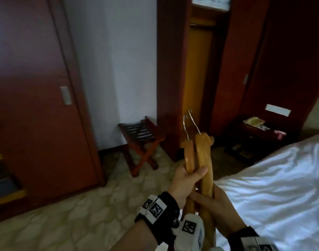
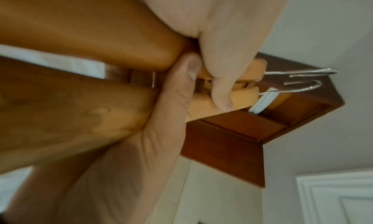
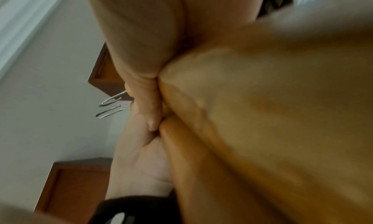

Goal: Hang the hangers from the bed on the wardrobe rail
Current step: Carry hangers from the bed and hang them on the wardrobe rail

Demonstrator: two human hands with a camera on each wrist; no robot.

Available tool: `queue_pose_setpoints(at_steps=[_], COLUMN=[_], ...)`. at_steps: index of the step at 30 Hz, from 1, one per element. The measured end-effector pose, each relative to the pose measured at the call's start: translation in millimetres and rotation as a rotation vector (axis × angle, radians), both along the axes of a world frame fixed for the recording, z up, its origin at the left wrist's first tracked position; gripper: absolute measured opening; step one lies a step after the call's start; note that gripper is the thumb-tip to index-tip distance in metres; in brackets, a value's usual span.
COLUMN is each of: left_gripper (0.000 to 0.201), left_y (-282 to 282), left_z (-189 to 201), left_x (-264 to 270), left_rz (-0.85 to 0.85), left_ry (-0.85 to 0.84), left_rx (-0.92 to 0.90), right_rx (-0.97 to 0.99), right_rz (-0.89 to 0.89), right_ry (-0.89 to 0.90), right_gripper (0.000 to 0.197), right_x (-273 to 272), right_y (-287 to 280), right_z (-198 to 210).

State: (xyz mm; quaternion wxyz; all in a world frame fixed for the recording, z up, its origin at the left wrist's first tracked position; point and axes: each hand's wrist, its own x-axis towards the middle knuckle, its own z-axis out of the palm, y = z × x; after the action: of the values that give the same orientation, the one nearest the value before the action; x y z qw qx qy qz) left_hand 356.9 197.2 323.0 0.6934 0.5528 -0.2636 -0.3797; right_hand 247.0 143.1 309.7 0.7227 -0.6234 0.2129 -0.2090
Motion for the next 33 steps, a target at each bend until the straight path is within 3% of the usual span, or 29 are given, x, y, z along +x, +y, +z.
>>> queue_pose_setpoints(at_steps=[4, 8, 11, 17, 19, 25, 29, 33], left_gripper=[0.038, 0.038, 0.047, 0.066, 0.064, 0.047, 0.047, 0.05], left_y=[55.0, 103.5, 134.1, 170.7, 175.2, 201.7, 225.3, 250.5], left_z=[7.7, 13.7, 12.3, 12.9, 17.6, 39.6, 47.4, 47.8], left_x=[76.0, 137.2, 185.5, 280.8, 310.6, 389.3, 434.3, 482.7], left_rz=[0.13, 0.284, 0.388, 0.536, 0.593, 0.759, 0.819, 0.891], left_ry=[0.006, 0.022, 0.029, 0.028, 0.018, -0.003, -0.014, -0.011], left_rx=[-0.056, -0.066, -0.071, -0.107, -0.105, -0.117, -0.129, -0.127], right_rx=[0.008, 0.024, 0.042, 0.013, 0.028, -0.001, 0.025, 0.032], right_rz=[0.112, 0.269, 0.379, 0.553, 0.619, 0.795, 0.873, 0.975], right_ry=[0.013, 0.009, -0.006, -0.01, -0.027, -0.072, -0.069, -0.084], right_gripper=[0.042, 0.047, 0.042, 0.049, 0.051, 0.087, 0.064, 0.054], right_x=[84.7, 159.0, 216.0, 330.9, 368.8, 475.9, 529.2, 576.7], right_y=[36.9, 68.5, 90.1, 115.5, 117.0, 136.5, 156.9, 178.3], right_z=[2.5, 6.9, 8.6, 7.3, 9.0, 19.3, 27.9, 36.1])
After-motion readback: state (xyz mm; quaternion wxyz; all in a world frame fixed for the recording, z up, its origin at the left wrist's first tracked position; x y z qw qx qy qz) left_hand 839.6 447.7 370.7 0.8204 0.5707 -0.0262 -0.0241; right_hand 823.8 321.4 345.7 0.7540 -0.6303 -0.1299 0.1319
